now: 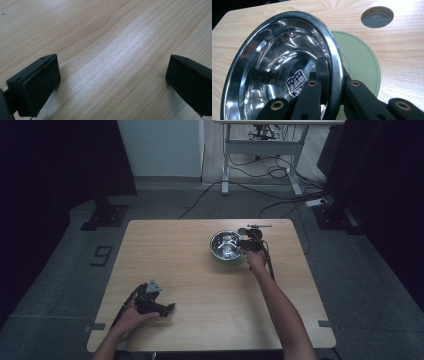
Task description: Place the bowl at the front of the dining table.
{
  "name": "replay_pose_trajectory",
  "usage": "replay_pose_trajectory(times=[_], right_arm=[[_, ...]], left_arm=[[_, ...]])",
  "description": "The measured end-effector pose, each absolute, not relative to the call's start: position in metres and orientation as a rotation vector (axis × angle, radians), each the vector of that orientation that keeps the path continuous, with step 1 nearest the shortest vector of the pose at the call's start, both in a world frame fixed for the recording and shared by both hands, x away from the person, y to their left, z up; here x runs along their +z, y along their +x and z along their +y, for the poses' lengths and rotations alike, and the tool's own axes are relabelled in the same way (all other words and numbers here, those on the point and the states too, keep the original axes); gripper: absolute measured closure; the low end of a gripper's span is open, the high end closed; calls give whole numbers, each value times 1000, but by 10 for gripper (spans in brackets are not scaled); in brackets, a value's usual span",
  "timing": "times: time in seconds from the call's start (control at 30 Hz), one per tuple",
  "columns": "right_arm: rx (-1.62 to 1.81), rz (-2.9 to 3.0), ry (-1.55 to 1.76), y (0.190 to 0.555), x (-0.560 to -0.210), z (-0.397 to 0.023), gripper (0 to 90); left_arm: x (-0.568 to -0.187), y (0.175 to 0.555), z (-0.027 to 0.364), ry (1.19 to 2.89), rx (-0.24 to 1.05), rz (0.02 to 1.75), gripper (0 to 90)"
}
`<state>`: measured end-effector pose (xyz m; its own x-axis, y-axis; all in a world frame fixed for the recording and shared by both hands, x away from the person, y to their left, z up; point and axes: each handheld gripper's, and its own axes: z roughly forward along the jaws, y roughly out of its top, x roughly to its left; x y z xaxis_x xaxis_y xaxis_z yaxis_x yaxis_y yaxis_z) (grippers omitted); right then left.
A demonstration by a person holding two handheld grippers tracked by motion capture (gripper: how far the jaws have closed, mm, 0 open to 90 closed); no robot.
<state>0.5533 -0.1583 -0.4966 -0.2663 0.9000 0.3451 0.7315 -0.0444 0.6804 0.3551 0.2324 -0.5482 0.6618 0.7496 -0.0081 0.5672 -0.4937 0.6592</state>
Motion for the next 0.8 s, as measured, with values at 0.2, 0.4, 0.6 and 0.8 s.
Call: replay_pose_trajectory(times=[0.2, 0.4, 0.6, 0.8], right_arm=[[1183, 2003, 1791, 561, -501, -159, 866], [1186, 1990, 1793, 566, -500, -157, 865], [1177, 1983, 1805, 569, -504, -159, 865], [1172, 1970, 1829, 573, -509, -162, 865]], left_arm=[[-548, 355, 232, 2238, 371, 1013, 0], [-548, 355, 232, 2238, 372, 1014, 0], [-548, 355, 233, 2238, 372, 1013, 0], [-548, 355, 233, 2238, 372, 1013, 0]])
